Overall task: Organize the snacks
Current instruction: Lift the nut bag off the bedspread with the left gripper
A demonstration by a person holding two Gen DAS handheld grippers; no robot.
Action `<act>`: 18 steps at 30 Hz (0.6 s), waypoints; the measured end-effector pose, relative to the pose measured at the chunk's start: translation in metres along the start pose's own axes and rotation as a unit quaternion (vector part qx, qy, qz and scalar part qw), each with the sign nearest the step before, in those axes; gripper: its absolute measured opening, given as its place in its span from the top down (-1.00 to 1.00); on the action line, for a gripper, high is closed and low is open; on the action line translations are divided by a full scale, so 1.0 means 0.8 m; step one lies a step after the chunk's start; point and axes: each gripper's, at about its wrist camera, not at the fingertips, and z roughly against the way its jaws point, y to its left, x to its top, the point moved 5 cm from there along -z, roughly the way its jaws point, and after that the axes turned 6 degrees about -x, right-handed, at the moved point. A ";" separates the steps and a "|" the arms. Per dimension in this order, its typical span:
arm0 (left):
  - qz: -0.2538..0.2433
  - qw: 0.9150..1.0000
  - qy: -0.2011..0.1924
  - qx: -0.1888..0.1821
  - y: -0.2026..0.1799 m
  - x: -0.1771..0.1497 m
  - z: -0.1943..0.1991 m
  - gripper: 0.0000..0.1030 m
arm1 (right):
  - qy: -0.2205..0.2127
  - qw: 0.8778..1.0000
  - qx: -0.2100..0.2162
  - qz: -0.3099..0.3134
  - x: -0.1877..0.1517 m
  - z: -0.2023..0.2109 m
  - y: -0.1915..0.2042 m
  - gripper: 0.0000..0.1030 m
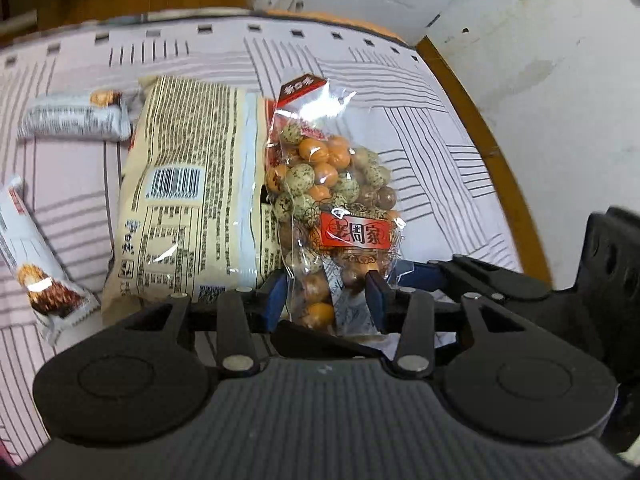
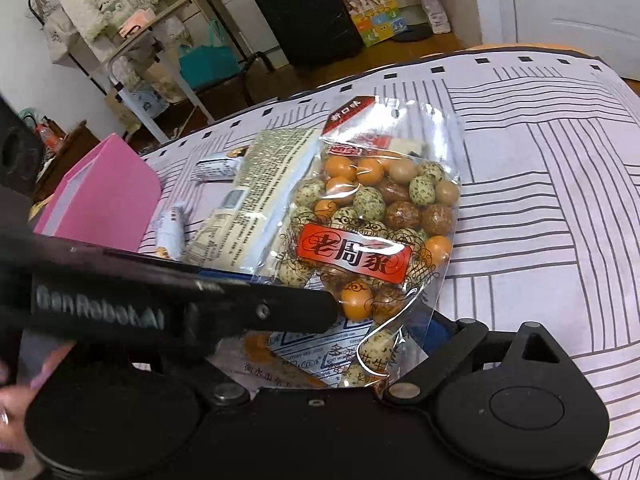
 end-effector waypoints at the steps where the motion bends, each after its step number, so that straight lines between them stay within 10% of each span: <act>1: -0.004 1.000 -0.006 0.004 -0.002 -0.001 0.000 0.19 | -0.001 1.000 -0.002 0.003 0.000 -0.002 -0.001 -0.93; 18: -0.018 1.000 -0.020 0.013 -0.028 -0.016 0.014 0.29 | -0.038 0.996 -0.049 0.065 -0.012 0.013 0.025 -0.79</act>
